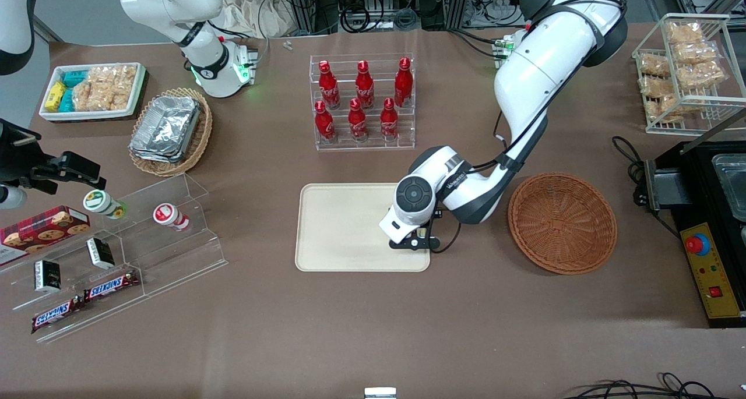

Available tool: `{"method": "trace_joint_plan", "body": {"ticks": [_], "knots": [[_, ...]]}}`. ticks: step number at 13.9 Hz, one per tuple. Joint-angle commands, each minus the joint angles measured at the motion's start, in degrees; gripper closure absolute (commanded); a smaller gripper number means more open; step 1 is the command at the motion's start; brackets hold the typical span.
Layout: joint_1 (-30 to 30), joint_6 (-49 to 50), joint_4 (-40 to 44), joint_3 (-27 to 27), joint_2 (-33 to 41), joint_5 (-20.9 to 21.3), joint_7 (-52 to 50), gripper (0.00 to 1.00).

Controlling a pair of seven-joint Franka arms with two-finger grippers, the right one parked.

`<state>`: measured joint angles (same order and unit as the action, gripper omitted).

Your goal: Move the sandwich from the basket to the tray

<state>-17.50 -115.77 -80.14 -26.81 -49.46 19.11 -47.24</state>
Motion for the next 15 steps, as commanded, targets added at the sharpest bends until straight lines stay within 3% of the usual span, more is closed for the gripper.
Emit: {"method": "trace_joint_plan", "body": {"ticks": [1, 7, 12, 15], "knots": [[-0.4, 1.1, 1.4, 0.3, 0.9, 1.5, -2.1, 0.00], [6.3, 10.9, 1.1, -0.3, 13.8, 0.1, 0.8, 0.00], [15.7, 21.4, 1.0, -0.3, 25.5, -12.9, 16.5, 0.00], [19.3, 26.6, 0.7, -0.3, 28.4, -14.4, 23.6, 0.00]]}}
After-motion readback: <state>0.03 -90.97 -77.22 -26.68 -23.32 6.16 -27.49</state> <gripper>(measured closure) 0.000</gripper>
